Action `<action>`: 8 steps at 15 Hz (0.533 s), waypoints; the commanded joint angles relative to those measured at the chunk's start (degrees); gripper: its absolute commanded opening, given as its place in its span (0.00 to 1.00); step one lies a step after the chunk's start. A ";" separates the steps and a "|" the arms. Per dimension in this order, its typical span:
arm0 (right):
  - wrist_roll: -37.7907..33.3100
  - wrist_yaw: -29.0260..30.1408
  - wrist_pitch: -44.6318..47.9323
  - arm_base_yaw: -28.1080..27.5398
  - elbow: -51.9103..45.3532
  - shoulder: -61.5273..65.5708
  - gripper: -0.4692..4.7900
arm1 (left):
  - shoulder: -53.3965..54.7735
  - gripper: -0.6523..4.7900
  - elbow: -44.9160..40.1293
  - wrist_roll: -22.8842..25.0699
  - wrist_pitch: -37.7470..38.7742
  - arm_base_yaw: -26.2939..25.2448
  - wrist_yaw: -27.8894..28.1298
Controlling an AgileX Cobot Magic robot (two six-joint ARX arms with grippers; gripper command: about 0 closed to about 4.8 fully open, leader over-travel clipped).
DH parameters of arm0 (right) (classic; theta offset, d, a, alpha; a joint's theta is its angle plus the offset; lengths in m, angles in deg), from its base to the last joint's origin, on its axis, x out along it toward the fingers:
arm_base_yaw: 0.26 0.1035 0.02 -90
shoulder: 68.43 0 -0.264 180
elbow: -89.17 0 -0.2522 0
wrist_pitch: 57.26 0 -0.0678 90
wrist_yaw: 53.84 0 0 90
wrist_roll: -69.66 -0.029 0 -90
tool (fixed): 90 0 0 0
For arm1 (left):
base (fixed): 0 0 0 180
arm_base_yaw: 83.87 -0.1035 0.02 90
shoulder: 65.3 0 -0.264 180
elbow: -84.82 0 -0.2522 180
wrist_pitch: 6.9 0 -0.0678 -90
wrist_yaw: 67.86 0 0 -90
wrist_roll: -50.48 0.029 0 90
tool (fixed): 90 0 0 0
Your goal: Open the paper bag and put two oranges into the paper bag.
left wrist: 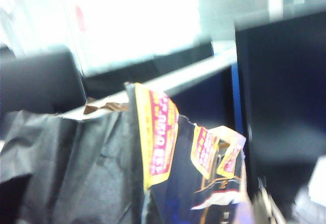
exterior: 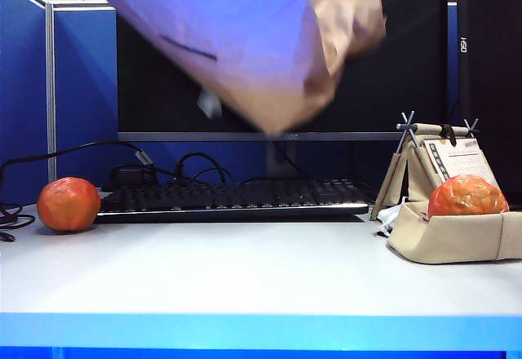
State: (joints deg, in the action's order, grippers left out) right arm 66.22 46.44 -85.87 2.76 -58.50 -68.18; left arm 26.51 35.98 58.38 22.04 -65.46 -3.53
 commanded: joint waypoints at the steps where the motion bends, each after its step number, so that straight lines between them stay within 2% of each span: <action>1: 0.02 -0.11 4.70 -0.02 0.20 -0.09 0.08 | -9.11 0.11 -13.20 -4.48 -15.76 0.11 0.44; 4: 0.02 -0.09 5.66 -0.02 0.20 -0.09 0.08 | -21.53 0.11 -40.50 -12.61 -39.80 0.13 3.69; 5: 0.02 -0.07 5.68 -0.02 0.20 -0.09 0.08 | -25.27 0.11 -49.00 -15.06 -45.55 0.13 5.01; 6: 0.02 -0.04 5.68 -0.02 0.20 -0.09 0.08 | -29.79 0.11 -59.21 -15.43 -49.20 0.13 6.91; 8: 0.04 -0.02 5.66 -0.02 0.20 -0.09 0.08 | -32.54 0.11 -67.91 -15.93 -49.22 0.13 7.48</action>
State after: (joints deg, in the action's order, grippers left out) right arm 66.22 46.47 -81.15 2.72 -58.48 -68.18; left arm -5.64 -30.40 42.93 -25.48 -65.33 3.40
